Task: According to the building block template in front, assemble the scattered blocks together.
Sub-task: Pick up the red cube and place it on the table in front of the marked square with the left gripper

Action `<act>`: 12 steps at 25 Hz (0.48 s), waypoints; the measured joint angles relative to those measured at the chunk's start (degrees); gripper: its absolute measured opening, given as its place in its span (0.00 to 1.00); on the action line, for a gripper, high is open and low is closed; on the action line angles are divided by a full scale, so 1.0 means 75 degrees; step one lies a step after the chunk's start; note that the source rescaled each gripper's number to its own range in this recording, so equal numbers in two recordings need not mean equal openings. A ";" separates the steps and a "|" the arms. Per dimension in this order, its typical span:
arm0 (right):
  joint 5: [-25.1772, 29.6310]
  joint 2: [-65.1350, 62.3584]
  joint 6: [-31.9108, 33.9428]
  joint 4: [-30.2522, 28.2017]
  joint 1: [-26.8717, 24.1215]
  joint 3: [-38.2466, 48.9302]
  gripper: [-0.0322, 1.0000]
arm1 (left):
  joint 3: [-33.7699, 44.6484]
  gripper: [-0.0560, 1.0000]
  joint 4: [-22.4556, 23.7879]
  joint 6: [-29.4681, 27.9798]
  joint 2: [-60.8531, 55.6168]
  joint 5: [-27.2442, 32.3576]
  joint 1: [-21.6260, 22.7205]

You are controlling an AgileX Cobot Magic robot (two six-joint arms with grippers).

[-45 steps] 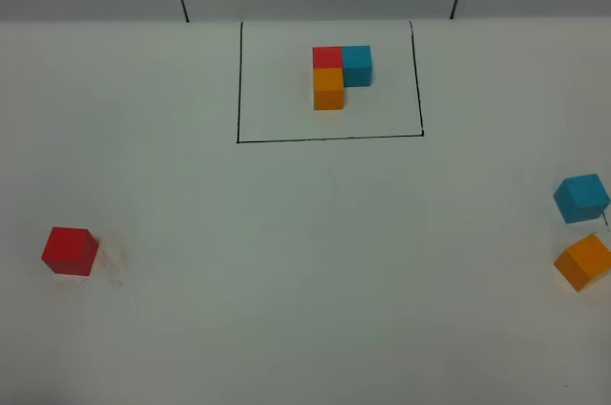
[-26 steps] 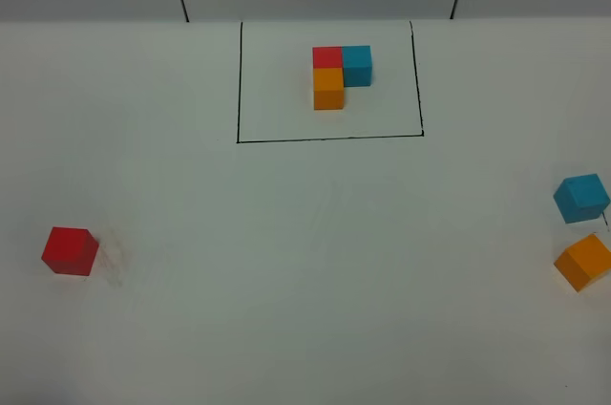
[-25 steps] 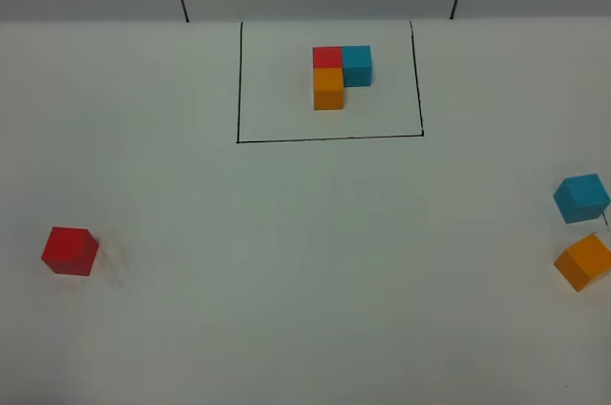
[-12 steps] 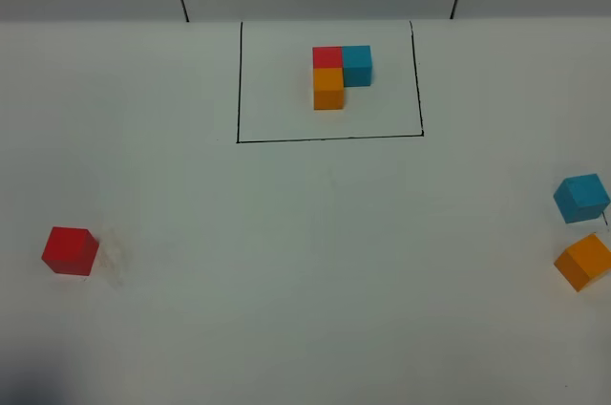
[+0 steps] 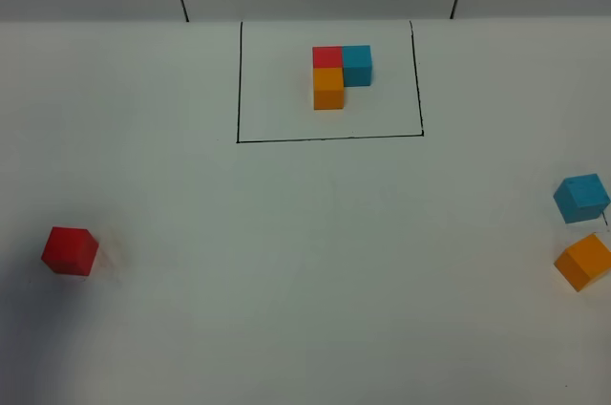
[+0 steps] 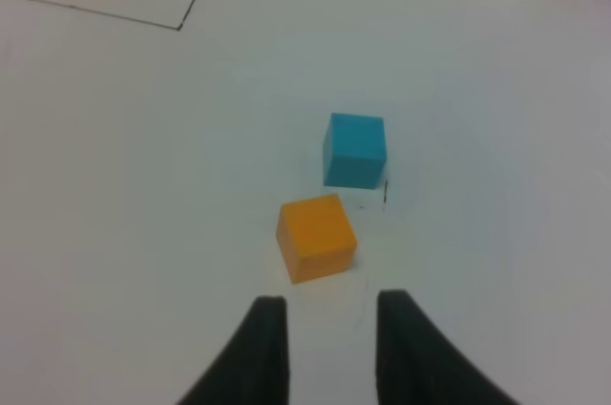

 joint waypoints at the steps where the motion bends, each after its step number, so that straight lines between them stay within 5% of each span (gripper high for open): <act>1: 0.0000 0.0000 0.0000 0.0000 0.0000 0.0000 0.04 | 0.0000 0.51 -0.0098 0.0155 0.0375 -0.0098 0.0000; 8: 0.0000 0.0000 0.0000 0.0000 0.0000 0.0000 0.03 | -0.0006 0.53 -0.1507 0.1500 0.2281 -0.0838 0.0000; 12: 0.0000 0.0000 0.0000 0.0000 0.0000 0.0000 0.03 | -0.0065 0.67 -0.2079 0.2142 0.2933 -0.0896 0.0000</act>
